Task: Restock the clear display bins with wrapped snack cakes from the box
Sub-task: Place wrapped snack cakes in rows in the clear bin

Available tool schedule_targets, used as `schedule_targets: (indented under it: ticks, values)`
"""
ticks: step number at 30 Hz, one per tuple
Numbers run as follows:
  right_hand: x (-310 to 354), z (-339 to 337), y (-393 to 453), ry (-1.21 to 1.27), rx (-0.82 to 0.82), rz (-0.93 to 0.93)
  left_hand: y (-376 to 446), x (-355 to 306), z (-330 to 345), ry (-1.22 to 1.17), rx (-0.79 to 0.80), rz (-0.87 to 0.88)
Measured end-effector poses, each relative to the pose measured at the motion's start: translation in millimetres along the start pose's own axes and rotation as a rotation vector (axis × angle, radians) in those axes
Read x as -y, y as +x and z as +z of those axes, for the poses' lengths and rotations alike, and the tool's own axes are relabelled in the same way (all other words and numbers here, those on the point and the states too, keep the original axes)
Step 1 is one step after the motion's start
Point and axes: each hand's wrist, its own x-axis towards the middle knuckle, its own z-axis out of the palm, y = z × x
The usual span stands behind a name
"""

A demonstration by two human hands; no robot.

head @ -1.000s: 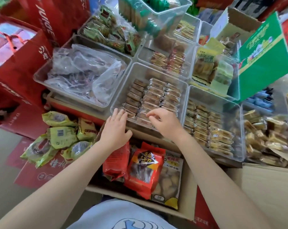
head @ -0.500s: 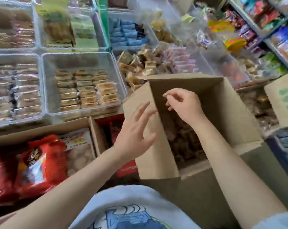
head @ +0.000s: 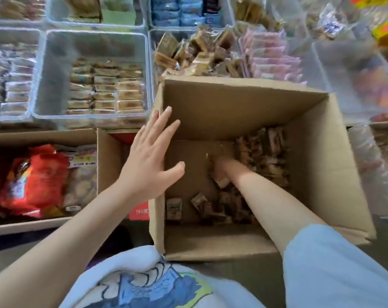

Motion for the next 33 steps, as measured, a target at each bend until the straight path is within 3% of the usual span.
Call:
schedule_targets:
  ticks: [5, 9, 12, 15, 19, 24, 28, 31, 33]
  values:
    - [-3, 32, 27, -0.132, -0.001, 0.063, 0, -4, 2, -0.003, -0.005, -0.023]
    - [5, 10, 31, -0.005, 0.001, -0.016, 3, -5, 2, 0.004, 0.002, -0.038]
    - [17, -32, 2, 0.551, -0.023, -0.097, 4, -3, 3, -0.017, 0.000, -0.026]
    - [35, -80, -55, 1.115, 0.195, -0.275, 3, 4, 1, -0.054, -0.018, 0.004]
    - [48, -113, -120, 1.428, 0.247, -0.493, 7, 5, -7, -0.141, -0.076, 0.016]
    - [91, -122, -180, 1.306, 0.129, -0.509, 19, 3, -42, -0.553, -0.274, -0.012]
    - [145, -130, -200, 1.061, -0.084, -0.405, 22, 42, -94, -0.883, -0.195, -0.194]
    - [199, -134, -198, 0.969, -0.282, -0.405, 15, 90, -127, -0.953, -0.170, -0.292]
    - [246, -133, -187, 0.942, -0.320, -0.459, 8, 123, -146, -0.961, -0.183, -0.333]
